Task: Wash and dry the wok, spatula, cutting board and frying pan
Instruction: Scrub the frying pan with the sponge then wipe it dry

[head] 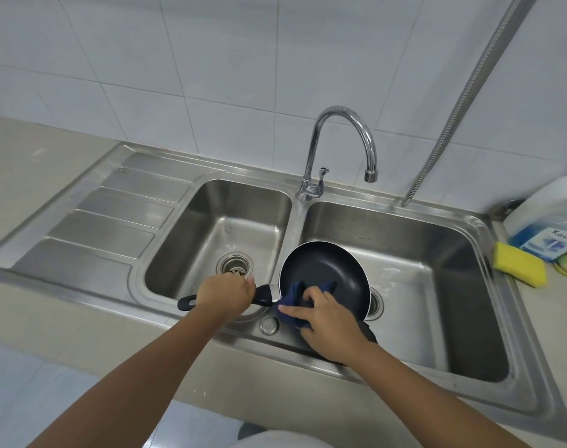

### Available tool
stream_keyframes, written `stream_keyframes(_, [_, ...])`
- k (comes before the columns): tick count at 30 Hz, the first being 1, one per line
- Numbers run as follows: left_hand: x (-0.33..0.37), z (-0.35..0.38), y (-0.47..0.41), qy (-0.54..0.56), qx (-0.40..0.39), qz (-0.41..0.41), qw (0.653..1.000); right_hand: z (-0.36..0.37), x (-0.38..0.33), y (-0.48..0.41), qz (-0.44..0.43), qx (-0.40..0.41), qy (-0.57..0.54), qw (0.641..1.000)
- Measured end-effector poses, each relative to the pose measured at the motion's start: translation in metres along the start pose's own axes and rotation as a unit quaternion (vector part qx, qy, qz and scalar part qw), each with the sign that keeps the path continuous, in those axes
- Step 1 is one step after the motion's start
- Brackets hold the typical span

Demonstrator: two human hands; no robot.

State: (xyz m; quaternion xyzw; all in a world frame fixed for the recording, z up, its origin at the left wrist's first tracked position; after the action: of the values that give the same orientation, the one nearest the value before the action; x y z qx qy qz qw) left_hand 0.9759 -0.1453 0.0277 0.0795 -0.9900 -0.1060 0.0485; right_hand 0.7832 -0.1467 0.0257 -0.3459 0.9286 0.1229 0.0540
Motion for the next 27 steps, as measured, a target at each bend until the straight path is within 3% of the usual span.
stream_keyframes(3, [0.001, 0.01, -0.001, 0.014, -0.009, -0.003, 1.0, -0.004, 0.028, -0.012, 0.049, -0.001, -0.047, 0.998])
stream_keyframes(6, [-0.004, 0.02, 0.0, -0.001, -0.028, 0.012, 1.0, -0.019, 0.054, -0.042, 0.135, 0.057, -0.107, 0.983])
stream_keyframes(9, [-0.012, 0.028, 0.001, -0.004, -0.058, 0.03, 0.998, -0.033, 0.061, -0.068, 0.163, 0.102, -0.177, 0.965])
stream_keyframes(13, [-0.035, 0.029, 0.004, 0.071, -0.062, -0.031, 0.995, -0.02, 0.049, -0.082, 0.211, 0.148, -0.203, 0.945])
stream_keyframes(18, [-0.049, 0.007, 0.001, 0.054, -0.056, -0.05, 0.996, 0.018, 0.012, -0.077, 0.167, 0.031, -0.17, 0.971])
stream_keyframes(22, [-0.055, 0.001, -0.004, 0.043, -0.061, -0.039, 0.996, 0.016, 0.004, -0.048, 0.013, -0.107, -0.146, 0.983])
stream_keyframes(25, [-0.058, 0.001, -0.009, 0.043, -0.069, -0.015, 0.997, -0.004, 0.019, -0.038, -0.083, -0.219, 0.028, 0.972])
stream_keyframes(27, [-0.059, 0.001, -0.014, 0.043, -0.071, -0.003, 0.997, -0.024, 0.035, -0.041, -0.076, -0.223, 0.173, 0.956])
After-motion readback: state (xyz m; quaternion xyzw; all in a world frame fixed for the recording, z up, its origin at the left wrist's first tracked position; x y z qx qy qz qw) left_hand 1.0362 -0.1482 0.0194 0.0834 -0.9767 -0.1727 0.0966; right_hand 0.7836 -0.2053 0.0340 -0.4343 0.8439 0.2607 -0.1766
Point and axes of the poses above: each hand's wrist, its own y-axis away from the middle knuckle, its own z-axis out of the palm, x = y × z, the point moved 6 cm from there along -y, towards the middle knuckle, and after that the axes turned 9 degrees about y, right-handed, at the moved point
